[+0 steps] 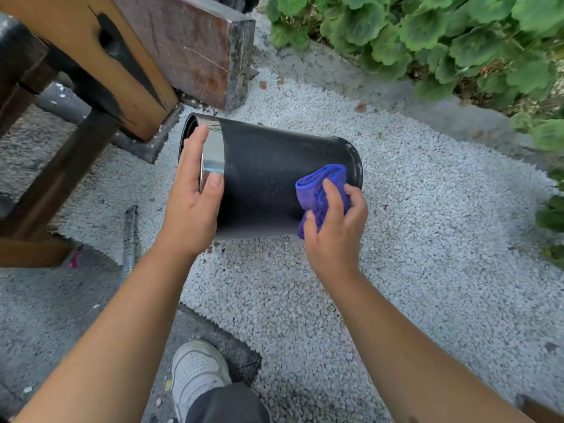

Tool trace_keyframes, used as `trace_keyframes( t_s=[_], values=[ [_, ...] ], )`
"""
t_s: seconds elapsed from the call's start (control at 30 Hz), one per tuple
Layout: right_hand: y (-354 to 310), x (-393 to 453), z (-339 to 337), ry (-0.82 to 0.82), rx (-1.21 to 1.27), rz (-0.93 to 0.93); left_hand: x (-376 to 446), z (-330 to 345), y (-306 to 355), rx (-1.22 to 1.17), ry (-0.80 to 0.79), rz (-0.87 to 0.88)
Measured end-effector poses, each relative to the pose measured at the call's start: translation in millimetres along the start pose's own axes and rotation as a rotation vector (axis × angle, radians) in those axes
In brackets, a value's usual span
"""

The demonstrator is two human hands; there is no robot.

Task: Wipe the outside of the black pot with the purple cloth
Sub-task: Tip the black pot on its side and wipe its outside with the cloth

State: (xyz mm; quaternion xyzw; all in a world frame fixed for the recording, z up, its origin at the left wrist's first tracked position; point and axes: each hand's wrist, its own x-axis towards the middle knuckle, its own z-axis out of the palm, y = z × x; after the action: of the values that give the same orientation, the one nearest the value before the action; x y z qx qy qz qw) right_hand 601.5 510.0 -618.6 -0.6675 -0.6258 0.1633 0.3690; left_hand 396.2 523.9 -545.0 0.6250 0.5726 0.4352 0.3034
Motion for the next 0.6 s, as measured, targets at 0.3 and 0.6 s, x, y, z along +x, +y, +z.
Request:
trace_keyframes(
  t_s=[0.3, 0.6],
  values=[
    [17.0, 19.1, -0.3, -0.014, 0.04, 0.208, 9.1, -3.6, 4.6, -0.096, 0.046, -0.097],
    [31.3, 54.6, -15.7, -0.073, 0.029, 0.237, 39.0, 0.4, 17.4, -0.339, -0.049, -0.254]
  ],
)
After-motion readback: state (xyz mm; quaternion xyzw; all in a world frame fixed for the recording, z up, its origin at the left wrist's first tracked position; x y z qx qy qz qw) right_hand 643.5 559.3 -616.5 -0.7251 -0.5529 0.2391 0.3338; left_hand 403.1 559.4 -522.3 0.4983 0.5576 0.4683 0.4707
